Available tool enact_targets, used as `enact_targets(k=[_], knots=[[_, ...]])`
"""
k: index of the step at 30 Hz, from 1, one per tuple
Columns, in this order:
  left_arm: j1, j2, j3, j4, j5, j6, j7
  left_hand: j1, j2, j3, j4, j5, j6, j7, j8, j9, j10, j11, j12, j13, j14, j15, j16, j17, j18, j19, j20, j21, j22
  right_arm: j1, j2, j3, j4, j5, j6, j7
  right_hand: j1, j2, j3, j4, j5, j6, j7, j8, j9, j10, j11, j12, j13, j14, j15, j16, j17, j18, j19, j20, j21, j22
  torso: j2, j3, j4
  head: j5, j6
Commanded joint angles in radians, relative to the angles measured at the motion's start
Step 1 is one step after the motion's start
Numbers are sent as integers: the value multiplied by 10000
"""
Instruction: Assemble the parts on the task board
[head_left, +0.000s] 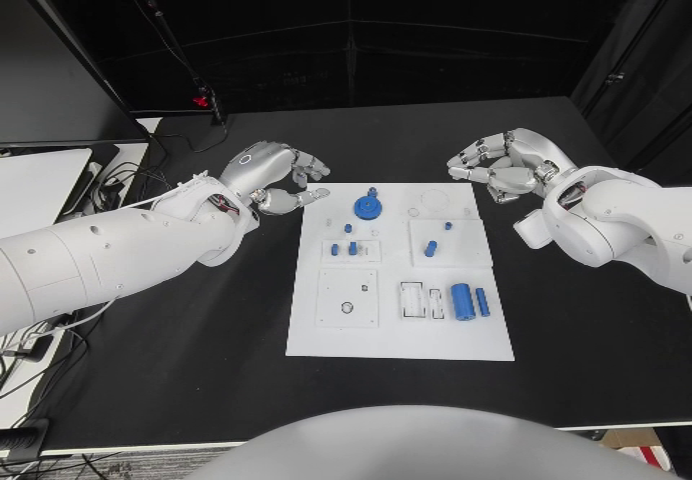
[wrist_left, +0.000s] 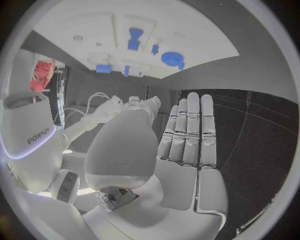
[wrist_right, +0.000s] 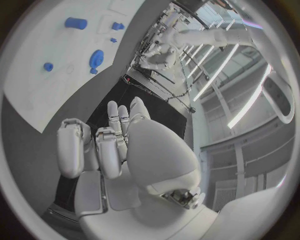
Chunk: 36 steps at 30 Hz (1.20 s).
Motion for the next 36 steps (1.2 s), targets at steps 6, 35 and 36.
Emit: enact_targets(k=[6, 35, 36], knots=[[-96, -41, 6, 865, 7619, -242, 2695, -323, 483, -1890, -25, 1099, -1400, 605, -100, -25, -1888, 635, -163, 37, -2342, 875, -1590, -998, -263, -1849, 712, -2598, -1800, 13, 272, -11, -478, -5414, -292, -799, 959, -228, 449, -20, -1071, 576, -121, -1366, -7, 591, 17, -1572, -1919, 1019, -13, -18, 2465, -130, 271, -9, 199, 2039, -9, 8, -20, -134, 135], [-239, -287, 5, 1810, 10361, 887, 4073, -1431, 1447, -3824, 37, 172, -4024, 1114, 2234, 278, -4719, 1199, 1822, 188, -5786, 1627, -1203, -2431, -587, -3616, 1126, -4065, -4630, -619, 766, -14, -429, -9951, 492, -2652, 1093, -742, 783, -15, -1574, 1361, -356, -2559, 0, 1112, -116, -2801, -2983, 995, -122, -65, 2354, -162, 336, -79, 275, 2078, -4, 13, -24, -584, 279], [-239, -285, 5, 1812, 10362, 895, 4067, -1415, 1457, -3827, 37, 176, -4039, 1113, 2275, 282, -4729, 1200, 1860, 188, -5796, 1627, -1177, -2446, -588, -3610, 1126, -4065, -4646, -621, 781, -14, -442, -9998, 488, -2707, 1098, -742, 796, -19, -1574, 1369, -354, -2571, 0, 1102, -120, -2820, -2983, 995, -128, -65, 2353, -161, 334, -85, 272, 2077, -3, 15, -18, -589, 284]])
